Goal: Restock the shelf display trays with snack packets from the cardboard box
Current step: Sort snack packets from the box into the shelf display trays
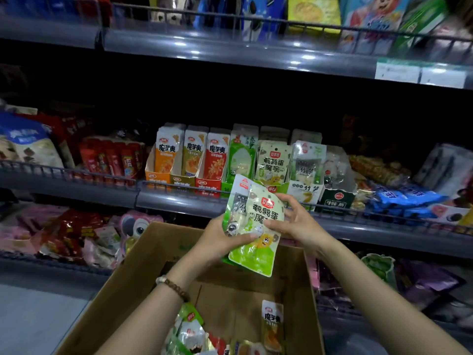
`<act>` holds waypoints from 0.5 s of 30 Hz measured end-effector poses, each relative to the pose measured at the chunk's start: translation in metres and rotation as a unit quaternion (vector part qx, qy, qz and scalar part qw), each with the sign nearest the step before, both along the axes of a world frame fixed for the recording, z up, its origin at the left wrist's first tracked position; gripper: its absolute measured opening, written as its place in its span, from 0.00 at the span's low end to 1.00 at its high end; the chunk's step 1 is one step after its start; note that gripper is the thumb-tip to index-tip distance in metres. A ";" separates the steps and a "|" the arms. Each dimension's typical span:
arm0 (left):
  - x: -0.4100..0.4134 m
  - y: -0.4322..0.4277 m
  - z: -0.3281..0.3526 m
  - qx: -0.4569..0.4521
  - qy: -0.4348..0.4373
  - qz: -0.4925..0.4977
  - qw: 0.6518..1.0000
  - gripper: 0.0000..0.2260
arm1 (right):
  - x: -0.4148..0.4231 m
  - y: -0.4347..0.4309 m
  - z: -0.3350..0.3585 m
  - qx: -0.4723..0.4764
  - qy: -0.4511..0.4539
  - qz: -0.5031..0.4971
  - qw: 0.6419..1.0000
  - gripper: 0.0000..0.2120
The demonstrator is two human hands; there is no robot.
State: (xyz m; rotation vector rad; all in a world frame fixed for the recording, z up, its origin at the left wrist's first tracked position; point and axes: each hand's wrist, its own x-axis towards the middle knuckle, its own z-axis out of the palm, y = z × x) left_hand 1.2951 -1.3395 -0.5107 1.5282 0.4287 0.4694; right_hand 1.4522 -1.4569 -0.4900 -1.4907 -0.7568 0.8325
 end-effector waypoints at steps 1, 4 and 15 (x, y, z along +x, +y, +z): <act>0.004 0.003 0.004 0.003 -0.002 0.013 1.000 0.12 | 0.008 0.002 0.002 0.003 0.002 -0.017 1.000 0.33; 0.011 0.019 0.017 0.021 0.013 0.064 0.998 0.03 | 0.033 0.006 0.022 0.034 -0.033 -0.081 0.996 0.31; 0.038 0.073 0.029 0.038 0.036 0.099 0.994 0.07 | 0.116 0.087 0.073 0.124 -0.307 -0.198 0.923 0.25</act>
